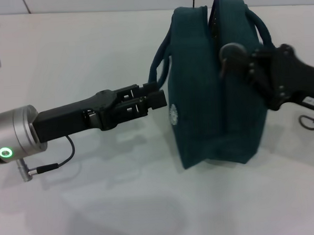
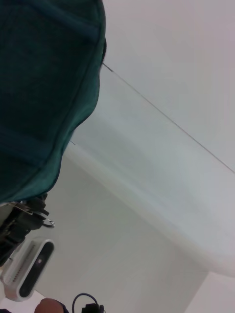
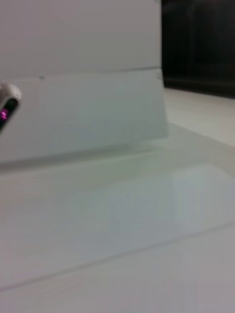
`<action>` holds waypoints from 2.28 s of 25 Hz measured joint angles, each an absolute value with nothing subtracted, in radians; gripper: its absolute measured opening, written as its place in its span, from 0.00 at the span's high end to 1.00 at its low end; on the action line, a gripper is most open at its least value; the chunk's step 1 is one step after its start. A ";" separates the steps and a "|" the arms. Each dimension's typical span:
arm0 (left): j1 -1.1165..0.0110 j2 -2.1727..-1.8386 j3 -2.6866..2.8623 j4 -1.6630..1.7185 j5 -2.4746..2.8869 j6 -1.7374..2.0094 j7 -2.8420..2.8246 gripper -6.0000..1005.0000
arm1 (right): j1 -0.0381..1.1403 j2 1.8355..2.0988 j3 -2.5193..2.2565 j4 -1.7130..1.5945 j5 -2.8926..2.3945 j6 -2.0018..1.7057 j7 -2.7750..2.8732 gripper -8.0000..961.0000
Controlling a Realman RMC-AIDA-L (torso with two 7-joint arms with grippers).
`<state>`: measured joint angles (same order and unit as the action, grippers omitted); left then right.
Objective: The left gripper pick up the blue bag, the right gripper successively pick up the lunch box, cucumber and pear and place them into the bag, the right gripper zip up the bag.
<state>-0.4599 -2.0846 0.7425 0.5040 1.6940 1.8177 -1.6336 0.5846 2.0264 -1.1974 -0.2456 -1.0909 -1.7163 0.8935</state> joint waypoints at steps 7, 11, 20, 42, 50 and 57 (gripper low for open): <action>-0.434 -2.085 0.738 0.487 1.687 1.801 -1.547 0.41 | 0.649 2.028 -1.253 -0.246 -1.087 -1.683 0.908 0.99; -0.426 -2.088 0.738 0.467 1.683 1.760 -1.506 0.42 | 0.669 2.028 -1.255 -0.247 -1.076 -1.671 0.909 0.99; -0.437 -2.089 0.740 0.435 1.655 1.686 -1.436 0.45 | 0.665 2.028 -1.254 -0.247 -1.072 -1.666 0.910 0.99; -0.534 -2.094 0.786 0.349 1.652 1.616 -1.323 0.51 | 0.669 2.028 -1.250 -0.247 -1.069 -1.667 0.910 0.99; -0.535 -2.094 0.793 0.348 1.658 1.622 -1.301 0.61 | 0.666 2.028 -1.254 -0.247 -1.055 -1.668 0.910 0.99; -0.537 -2.092 0.840 0.348 1.658 1.624 -1.277 0.77 | 0.666 2.028 -1.254 -0.247 -1.039 -1.673 0.910 0.99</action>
